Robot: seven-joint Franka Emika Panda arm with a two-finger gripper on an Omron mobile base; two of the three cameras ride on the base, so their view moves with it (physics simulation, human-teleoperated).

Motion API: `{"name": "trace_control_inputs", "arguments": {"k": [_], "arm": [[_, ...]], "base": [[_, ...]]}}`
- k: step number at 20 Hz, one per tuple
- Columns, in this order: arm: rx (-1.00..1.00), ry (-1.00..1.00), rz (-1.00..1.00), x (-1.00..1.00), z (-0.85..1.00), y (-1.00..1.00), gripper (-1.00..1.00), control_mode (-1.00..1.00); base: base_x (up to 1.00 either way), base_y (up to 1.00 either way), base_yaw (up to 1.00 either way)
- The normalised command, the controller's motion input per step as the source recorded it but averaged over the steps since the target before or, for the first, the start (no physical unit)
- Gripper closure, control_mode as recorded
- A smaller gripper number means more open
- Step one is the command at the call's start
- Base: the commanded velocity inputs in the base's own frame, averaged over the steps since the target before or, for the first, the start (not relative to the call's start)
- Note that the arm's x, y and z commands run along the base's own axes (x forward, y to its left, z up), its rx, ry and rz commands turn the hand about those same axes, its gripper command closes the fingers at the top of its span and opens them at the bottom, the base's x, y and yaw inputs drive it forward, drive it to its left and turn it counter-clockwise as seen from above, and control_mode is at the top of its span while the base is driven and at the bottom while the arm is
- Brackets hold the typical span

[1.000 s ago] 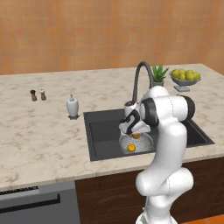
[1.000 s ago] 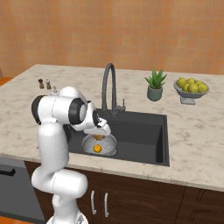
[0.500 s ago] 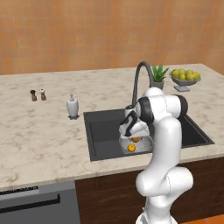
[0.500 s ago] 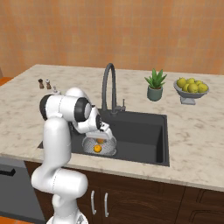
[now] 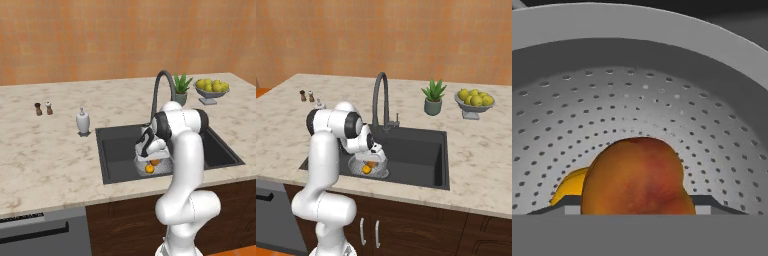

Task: Put the colander in the sink, put the peach, tangerine in the colander, and turn on the sink faucet and pour water over the colander.

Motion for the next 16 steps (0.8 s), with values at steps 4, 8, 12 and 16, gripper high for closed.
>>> {"name": "trace_control_inputs", "arguments": {"k": [4, 8, 12, 16], "arm": [[0.00, 0.05, -0.01, -0.04, -0.13, -0.15, -1.00, -1.00], [0.00, 0.05, -0.03, -0.20, 0.00, -0.24, -1.00, -1.00], [0.00, 0.05, -0.06, -0.20, 0.00, -0.26, -1.00, -1.00], [0.00, 0.03, -0.06, -0.14, 0.00, -0.08, -1.00, -1.00]], "base": [[0.00, 0.00, 0.00], [0.00, 0.00, 0.00], [0.00, 0.00, 0.00], [0.00, 0.00, 0.00]]}}
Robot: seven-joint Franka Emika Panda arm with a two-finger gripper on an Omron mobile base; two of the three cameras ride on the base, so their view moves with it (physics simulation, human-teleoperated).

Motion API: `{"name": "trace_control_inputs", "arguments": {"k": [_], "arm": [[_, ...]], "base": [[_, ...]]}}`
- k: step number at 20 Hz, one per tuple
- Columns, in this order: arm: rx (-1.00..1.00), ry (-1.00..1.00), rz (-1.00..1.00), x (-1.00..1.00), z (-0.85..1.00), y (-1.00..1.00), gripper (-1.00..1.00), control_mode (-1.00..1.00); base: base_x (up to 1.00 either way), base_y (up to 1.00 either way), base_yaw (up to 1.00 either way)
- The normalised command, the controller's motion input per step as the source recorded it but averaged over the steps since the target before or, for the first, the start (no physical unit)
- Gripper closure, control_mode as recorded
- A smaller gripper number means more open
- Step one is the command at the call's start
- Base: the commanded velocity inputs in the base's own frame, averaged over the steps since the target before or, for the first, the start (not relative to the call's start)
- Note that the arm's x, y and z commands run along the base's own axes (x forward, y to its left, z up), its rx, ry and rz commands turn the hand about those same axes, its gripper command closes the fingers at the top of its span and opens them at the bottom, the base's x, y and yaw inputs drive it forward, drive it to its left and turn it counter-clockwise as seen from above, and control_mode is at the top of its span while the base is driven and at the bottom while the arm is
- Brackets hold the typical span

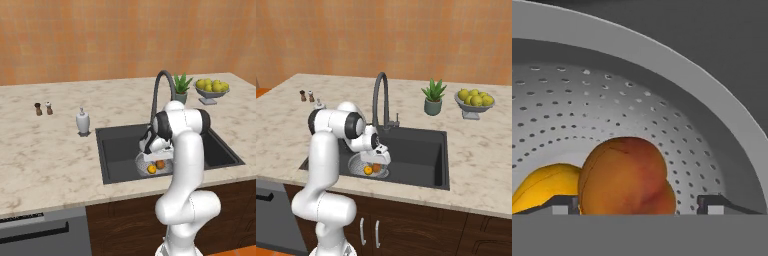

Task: Put the colander in the sink, put the peach, tangerine in the colander, and turn on the sink faucet and pour water over the colander.

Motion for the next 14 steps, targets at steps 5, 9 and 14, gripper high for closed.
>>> {"name": "trace_control_inputs", "arguments": {"k": [5, 9, 14], "arm": [[0.00, 0.00, -0.04, -0.21, 0.18, 0.11, -1.00, -1.00], [0.00, 0.00, 0.00, -0.43, 0.42, 0.26, -1.00, -1.00], [0.00, 0.00, 0.00, -0.44, 0.57, 0.17, -1.00, -1.00]], "base": [[0.00, 0.00, 0.00], [0.00, 0.00, 0.00], [0.00, 0.00, 0.00]]}}
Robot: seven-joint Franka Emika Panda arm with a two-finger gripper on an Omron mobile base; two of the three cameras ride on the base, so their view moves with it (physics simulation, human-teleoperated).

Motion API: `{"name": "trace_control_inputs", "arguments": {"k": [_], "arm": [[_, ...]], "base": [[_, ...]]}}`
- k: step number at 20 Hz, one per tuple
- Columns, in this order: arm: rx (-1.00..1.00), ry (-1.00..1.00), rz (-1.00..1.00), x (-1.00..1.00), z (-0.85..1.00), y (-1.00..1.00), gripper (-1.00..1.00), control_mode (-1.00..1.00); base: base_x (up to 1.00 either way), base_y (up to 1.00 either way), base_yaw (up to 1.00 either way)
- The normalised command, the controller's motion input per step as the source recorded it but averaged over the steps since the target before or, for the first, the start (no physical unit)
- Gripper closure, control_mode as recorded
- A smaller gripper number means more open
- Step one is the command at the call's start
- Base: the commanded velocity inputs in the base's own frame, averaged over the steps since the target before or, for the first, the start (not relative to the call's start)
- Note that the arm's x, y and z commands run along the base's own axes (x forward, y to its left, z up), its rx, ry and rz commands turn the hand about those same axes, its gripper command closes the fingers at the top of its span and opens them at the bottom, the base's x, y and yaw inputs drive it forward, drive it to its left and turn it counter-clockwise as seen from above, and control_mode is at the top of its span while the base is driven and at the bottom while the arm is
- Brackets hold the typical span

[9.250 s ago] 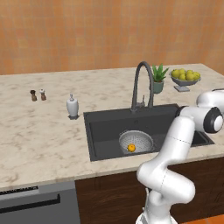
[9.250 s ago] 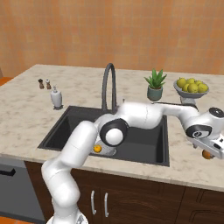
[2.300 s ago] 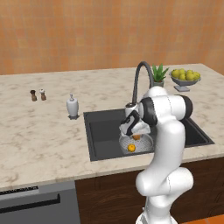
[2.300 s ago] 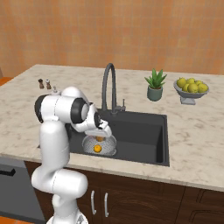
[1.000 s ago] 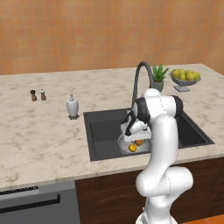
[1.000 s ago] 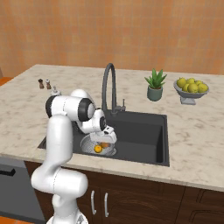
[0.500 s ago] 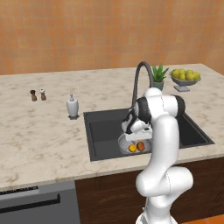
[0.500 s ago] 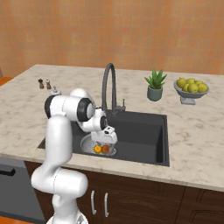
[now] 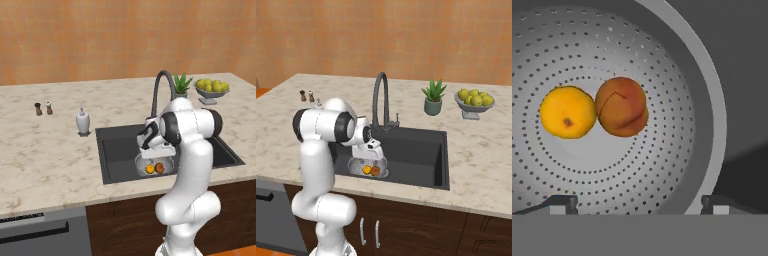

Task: Put the colander in the sink, put the peach, tangerine in the colander, and turn on the sink faucet and pour water over the colander.

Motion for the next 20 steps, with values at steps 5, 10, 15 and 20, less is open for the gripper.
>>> {"name": "trace_control_inputs", "arguments": {"k": [5, 10, 15, 20], "arm": [[0.00, 0.00, 0.00, -0.44, 0.71, 0.05, -1.00, -1.00], [0.00, 0.00, 0.00, -0.52, 0.69, 0.00, -1.00, -1.00], [0.00, 0.00, 0.04, -0.70, 0.63, -0.01, -1.00, -1.00], [0.00, 0.00, 0.15, -0.40, 0.54, -0.35, -1.00, -1.00]], "base": [[0.00, 0.00, 0.00], [0.00, 0.00, 0.00], [0.00, 0.00, 0.00], [0.00, 0.00, 0.00]]}}
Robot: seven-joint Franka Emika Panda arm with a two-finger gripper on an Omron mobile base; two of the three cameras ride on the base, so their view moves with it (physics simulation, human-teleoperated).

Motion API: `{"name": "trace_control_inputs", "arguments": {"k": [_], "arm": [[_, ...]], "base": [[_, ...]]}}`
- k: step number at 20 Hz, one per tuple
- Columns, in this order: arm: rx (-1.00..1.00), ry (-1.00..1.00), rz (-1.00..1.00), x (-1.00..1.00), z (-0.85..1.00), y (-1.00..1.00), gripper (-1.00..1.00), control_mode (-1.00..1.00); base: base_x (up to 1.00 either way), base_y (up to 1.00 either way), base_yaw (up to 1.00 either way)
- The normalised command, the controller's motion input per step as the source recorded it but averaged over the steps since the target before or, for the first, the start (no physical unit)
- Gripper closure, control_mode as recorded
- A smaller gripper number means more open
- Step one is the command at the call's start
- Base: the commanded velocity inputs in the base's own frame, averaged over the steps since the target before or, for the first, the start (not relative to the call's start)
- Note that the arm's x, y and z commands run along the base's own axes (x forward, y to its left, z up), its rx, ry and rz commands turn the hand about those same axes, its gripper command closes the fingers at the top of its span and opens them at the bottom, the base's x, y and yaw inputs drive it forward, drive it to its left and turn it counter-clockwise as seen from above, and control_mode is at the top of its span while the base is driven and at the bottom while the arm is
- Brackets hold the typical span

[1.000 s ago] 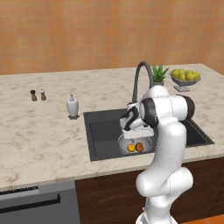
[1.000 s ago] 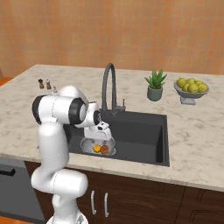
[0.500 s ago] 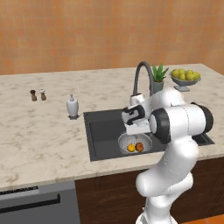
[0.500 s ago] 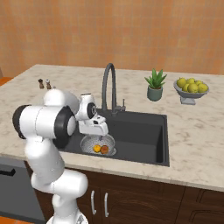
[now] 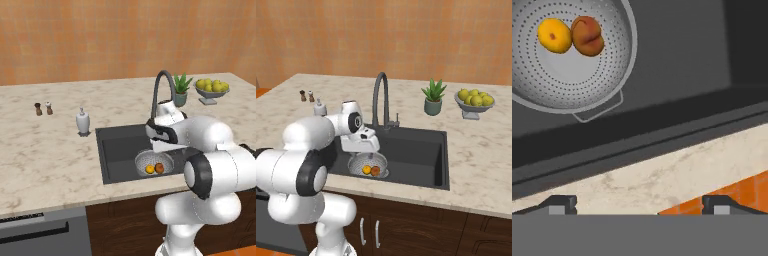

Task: Put the colander in the sink, put the peach, tangerine in the colander, and turn on the sink faucet and pour water over the colander.

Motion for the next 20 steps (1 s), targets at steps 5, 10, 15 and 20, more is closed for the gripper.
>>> {"name": "trace_control_inputs", "arguments": {"k": [5, 10, 15, 20], "arm": [[0.00, -0.03, 0.31, -0.23, 0.43, -0.60, -1.00, -1.00], [0.02, -0.09, 0.42, -0.15, 0.31, -0.65, -1.00, -1.00], [0.23, -0.16, 0.43, 0.03, 0.22, -0.59, -1.00, -1.00], [0.37, -0.17, 0.43, 0.20, 0.23, -0.50, -1.00, -1.00]], "base": [[0.00, 0.00, 0.00], [0.00, 0.00, 0.00], [0.00, 0.00, 0.00], [0.00, 0.00, 0.00]]}}
